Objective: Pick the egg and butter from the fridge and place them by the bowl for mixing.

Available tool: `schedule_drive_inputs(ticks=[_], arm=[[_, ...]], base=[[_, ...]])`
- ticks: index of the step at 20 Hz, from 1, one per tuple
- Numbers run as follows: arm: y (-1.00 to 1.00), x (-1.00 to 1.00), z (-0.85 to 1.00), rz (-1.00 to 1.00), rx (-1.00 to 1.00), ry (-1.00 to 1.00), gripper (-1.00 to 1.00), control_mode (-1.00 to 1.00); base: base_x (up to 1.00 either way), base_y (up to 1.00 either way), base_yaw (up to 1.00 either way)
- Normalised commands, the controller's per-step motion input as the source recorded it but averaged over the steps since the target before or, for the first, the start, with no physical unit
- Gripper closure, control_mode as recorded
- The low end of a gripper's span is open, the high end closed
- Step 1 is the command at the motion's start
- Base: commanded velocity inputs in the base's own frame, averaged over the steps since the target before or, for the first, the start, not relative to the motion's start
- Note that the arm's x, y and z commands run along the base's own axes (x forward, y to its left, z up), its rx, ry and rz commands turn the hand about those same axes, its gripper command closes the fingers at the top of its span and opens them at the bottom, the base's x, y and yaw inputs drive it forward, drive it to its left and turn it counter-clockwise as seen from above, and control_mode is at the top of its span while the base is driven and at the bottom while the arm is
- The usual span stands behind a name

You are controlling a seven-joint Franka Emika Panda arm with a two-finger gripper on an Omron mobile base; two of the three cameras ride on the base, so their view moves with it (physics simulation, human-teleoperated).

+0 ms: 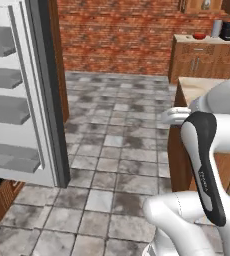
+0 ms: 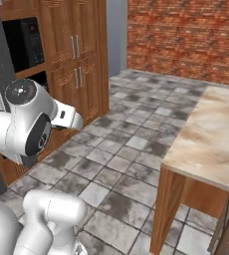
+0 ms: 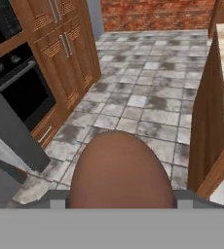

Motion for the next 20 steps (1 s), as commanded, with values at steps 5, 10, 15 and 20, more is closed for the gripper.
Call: schedule_drive_inputs(ticks=[5,10,15,20], arm=[[0.0,0.0,0.0,0.0,0.0,0.0,1.0,1.0],[0.0,0.0,0.0,0.0,0.0,0.0,1.0,1.0],[0.0,0.0,0.0,0.0,0.0,0.0,1.0,1.0],[0.0,0.0,0.0,0.0,0.0,0.0,1.0,1.0]], base=[[0.49,0.26,-0.57],[0.87,0.31,-0.19],[0.94,0.25,-0.06],[0.73,0.5,0.09]])
